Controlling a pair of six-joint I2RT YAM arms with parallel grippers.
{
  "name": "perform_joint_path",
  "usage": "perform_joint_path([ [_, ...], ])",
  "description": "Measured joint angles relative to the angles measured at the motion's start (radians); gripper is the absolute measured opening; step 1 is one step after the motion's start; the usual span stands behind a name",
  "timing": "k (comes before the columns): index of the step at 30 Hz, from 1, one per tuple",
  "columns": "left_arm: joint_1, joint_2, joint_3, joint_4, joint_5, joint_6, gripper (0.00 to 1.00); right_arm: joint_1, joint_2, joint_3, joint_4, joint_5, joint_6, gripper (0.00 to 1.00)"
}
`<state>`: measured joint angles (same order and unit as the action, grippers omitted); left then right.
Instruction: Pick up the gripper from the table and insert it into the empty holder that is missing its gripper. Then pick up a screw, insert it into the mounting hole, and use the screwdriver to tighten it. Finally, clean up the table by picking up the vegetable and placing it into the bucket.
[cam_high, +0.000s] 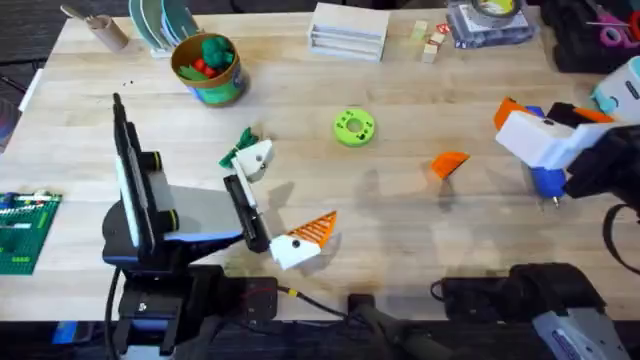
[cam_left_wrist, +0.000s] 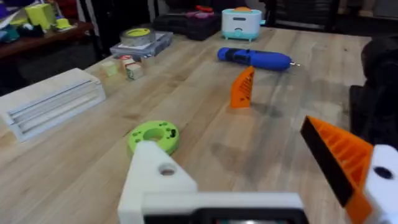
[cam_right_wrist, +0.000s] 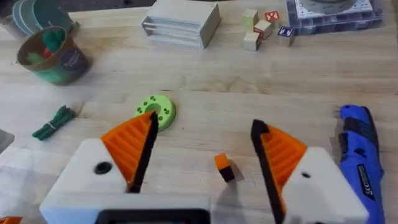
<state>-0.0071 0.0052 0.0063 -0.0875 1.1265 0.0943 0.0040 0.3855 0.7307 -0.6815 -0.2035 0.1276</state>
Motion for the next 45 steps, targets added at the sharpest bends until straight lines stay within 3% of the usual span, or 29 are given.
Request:
perform_joint_path([
  [7, 0.0, 0.0, 0.0, 0.0, 0.04, -0.112, 0.993, 0.0, 0.0, 0.0, -0.006, 0.0, 0.0, 0.95],
  [15, 0.0, 0.0, 0.0, 0.0, 0.055, -0.148, 0.992, 0.0, 0.044, 0.012, -0.103, 0.0, -0.004, 0.95],
  [24, 0.0, 0.0, 0.0, 0.0, 0.056, -0.156, 0.993, 0.0, 0.333, 0.157, -0.322, 0.0, -0.17, 0.95],
  [28, 0.0, 0.0, 0.0, 0.0, 0.056, -0.156, 0.993, 0.0, 0.475, 0.17, -0.316, 0.0, -0.236, 0.95],
  [29, 0.0, 0.0, 0.0, -0.001, 0.056, -0.156, 0.993, 0.0, 0.569, 0.17, -0.275, 0.001, -0.261, 0.95],
  [34, 0.0, 0.0, 0.0, -0.002, 0.056, -0.156, 0.994, 0.0, 0.71, 0.17, -0.255, 0.001, -0.383, 0.95],
  [45, 0.0, 0.0, 0.0, -0.002, 0.056, -0.156, 0.993, 0.005, 0.837, 0.17, -0.214, 0.001, -0.47, 0.951],
])
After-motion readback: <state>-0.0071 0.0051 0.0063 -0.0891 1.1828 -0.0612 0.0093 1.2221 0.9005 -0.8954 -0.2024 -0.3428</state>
